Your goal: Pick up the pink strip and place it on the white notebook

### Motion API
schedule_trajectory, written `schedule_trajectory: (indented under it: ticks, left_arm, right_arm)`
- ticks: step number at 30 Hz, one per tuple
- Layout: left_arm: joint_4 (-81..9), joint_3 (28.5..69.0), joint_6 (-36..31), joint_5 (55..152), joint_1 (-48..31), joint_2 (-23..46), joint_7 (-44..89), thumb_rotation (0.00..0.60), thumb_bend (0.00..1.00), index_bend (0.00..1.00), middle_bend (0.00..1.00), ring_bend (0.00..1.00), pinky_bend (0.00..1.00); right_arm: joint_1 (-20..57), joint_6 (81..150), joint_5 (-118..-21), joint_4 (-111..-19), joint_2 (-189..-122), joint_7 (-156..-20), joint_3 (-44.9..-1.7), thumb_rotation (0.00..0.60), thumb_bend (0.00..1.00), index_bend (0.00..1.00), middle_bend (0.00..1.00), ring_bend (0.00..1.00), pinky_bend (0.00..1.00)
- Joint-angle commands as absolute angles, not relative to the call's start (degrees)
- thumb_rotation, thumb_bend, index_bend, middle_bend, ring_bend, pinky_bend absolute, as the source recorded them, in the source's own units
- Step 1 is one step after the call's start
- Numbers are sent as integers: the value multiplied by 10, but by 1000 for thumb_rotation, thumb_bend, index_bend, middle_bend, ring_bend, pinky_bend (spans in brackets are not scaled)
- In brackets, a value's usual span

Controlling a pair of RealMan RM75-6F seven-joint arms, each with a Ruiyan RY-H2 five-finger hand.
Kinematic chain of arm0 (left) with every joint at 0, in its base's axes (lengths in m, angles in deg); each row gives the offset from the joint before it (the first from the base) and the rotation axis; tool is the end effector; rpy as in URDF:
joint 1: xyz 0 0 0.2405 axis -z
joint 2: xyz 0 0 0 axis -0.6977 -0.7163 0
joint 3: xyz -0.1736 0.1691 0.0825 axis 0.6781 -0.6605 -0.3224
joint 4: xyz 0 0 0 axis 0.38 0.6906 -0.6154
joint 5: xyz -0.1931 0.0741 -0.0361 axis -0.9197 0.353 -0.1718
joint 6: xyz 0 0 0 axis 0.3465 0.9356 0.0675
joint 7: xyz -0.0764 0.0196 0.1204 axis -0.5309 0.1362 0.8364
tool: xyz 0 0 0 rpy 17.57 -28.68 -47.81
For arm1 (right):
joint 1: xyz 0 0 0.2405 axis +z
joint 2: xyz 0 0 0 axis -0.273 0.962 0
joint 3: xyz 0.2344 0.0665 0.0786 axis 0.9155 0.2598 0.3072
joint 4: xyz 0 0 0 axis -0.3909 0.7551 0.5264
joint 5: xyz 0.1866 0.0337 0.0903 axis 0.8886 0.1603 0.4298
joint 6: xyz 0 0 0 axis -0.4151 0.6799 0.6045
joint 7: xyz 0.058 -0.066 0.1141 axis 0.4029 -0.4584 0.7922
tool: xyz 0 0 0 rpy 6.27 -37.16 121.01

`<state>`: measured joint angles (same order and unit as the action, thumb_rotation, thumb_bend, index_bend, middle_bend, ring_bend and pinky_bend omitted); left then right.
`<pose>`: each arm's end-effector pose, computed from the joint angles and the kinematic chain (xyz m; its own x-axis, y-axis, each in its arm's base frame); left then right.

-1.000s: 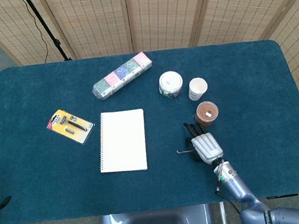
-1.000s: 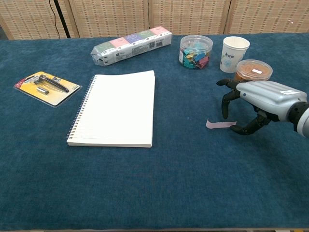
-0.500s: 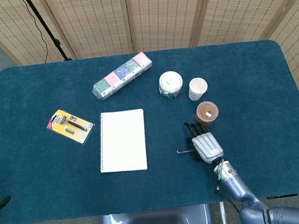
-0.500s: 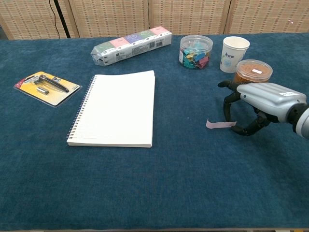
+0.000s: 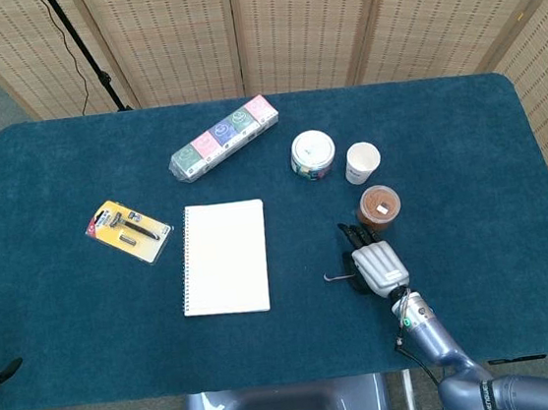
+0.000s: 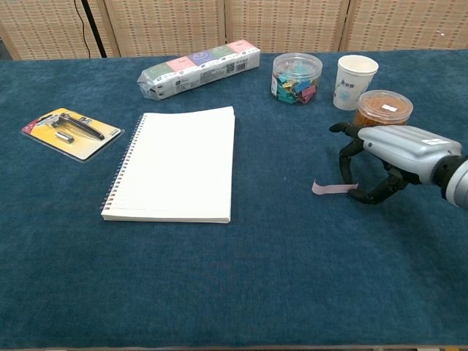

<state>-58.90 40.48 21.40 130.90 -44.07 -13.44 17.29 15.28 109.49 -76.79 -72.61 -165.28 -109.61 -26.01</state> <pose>-0.3159 0.1445 0.1873 0.3751 0.0277 0.9266 0.9262 0.0292 -0.3759 -0.1982 -0.2958 -0.0373 0.4344 -0.2925 0.8519 -0.8872 -0.3022 0.3486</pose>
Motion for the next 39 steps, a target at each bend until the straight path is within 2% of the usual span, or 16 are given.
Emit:
schedule_trajectory:
  ticks: [1, 18, 31, 39]
  left_arm:
    - [-589, 405, 215, 1308, -441, -135, 172, 600, 0, 0, 0, 0, 0]
    - [-590, 405, 214, 1308, -441, -135, 174, 600, 0, 0, 0, 0, 0]
    - [-586, 403, 223, 1314, -445, -141, 155, 600, 0, 0, 0, 0, 0]
    - [-584, 404, 223, 1313, -446, -146, 139, 600, 0, 0, 0, 0, 0]
  right_arm:
    - [153, 1096, -768, -725, -1653, -1094, -260, 600, 455, 562, 0, 0, 0]
    - [158, 1107, -771, -746, -1648, -1101, -261, 600, 511, 575, 0, 0, 0]
    - [193, 1126, -788, -808, -1645, -1162, -227, 600, 590, 580, 0, 0, 0]
    - [250, 1121, -813, -804, -1679, -1230, -202, 600, 602, 597, 0, 0, 0]
